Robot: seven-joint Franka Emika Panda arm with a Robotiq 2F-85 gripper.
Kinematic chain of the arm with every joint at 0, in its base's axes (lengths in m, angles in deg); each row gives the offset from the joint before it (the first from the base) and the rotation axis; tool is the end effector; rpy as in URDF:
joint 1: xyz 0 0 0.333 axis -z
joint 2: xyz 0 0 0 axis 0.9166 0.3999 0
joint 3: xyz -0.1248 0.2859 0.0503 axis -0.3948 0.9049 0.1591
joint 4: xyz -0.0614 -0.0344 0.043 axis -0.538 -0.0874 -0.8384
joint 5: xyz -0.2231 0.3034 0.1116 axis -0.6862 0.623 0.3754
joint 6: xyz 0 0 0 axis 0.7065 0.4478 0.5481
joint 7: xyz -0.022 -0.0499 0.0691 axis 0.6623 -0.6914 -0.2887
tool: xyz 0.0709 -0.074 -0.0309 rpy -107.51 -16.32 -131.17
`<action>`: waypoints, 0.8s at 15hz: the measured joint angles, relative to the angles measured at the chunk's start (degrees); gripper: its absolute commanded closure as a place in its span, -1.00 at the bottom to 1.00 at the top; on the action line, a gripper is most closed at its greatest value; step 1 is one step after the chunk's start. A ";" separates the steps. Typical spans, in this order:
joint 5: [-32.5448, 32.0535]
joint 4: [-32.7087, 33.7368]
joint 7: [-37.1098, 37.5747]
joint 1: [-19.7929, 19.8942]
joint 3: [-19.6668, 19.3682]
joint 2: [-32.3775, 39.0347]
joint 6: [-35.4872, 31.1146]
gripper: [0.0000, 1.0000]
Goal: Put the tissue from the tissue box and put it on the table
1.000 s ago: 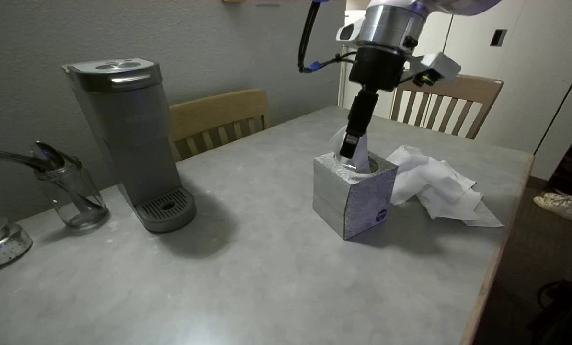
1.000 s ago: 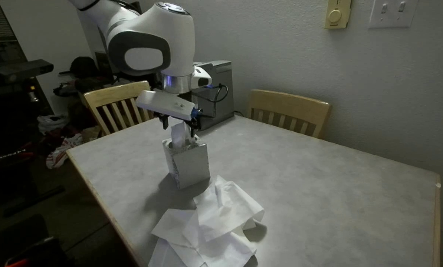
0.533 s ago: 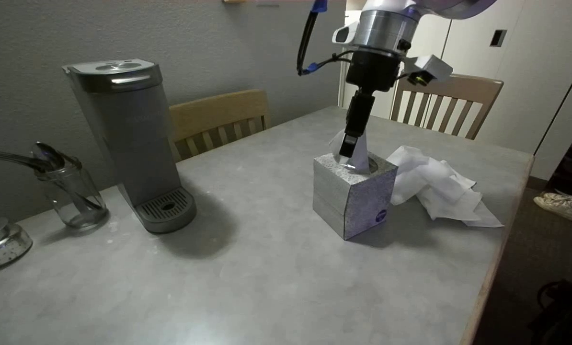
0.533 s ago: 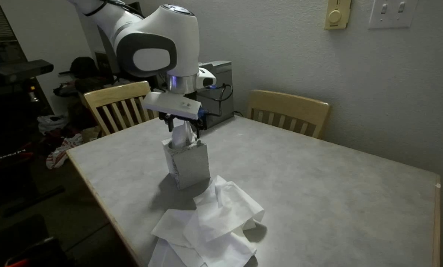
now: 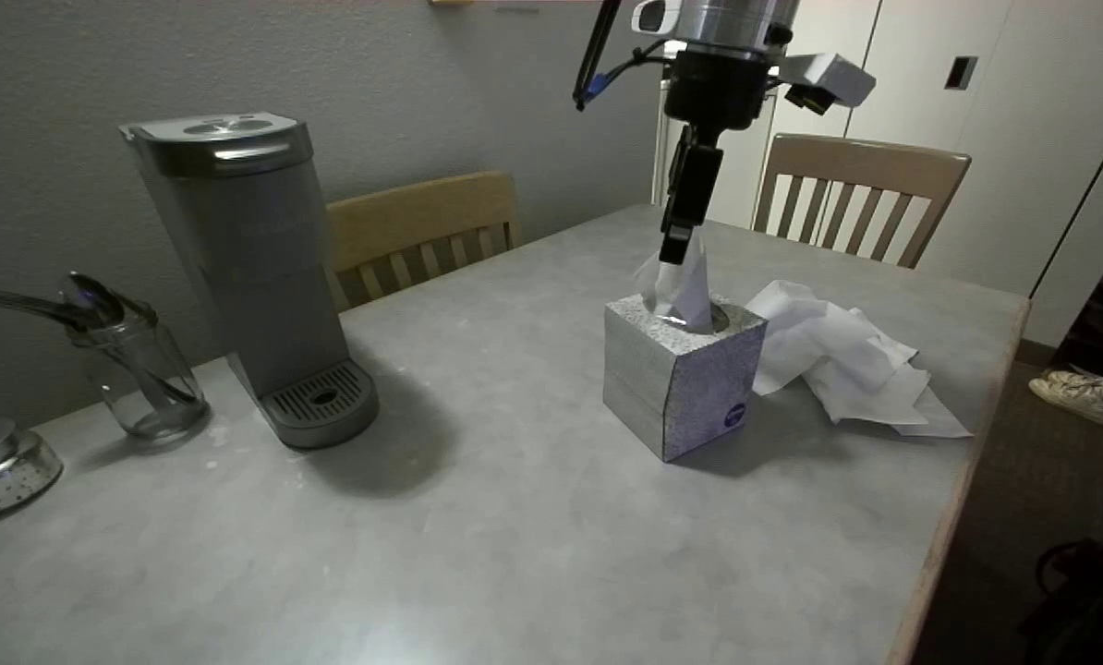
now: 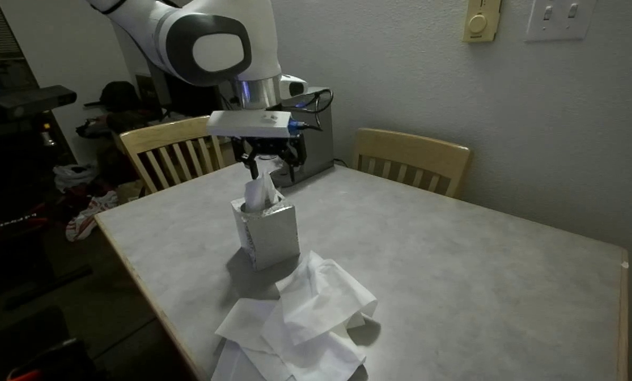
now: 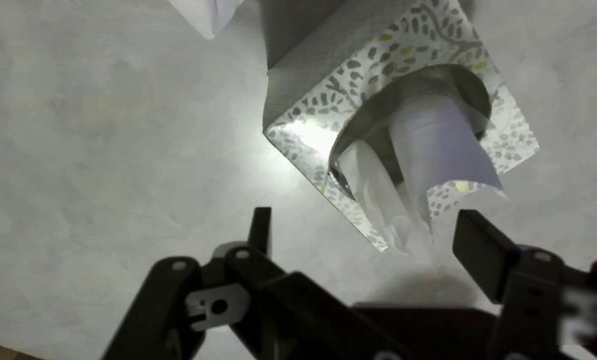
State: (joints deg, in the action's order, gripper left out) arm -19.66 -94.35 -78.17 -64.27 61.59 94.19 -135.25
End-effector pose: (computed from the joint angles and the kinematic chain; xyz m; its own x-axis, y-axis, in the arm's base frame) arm 0.5868 0.0122 0.3180 0.8103 0.5598 0.1734 0.5707 -0.8210 -0.0162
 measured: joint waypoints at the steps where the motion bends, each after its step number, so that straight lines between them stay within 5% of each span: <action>1: -0.32 0.00 0.30 0.00 0.01 -0.33 0.03 -0.10; 9: -0.41 0.00 0.50 0.00 0.17 -1.15 0.18 1.00; 12: -0.40 0.00 0.50 0.00 0.20 -1.15 0.26 1.00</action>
State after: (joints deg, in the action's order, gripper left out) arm -20.06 -94.35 -77.66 -64.27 61.79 93.04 -134.99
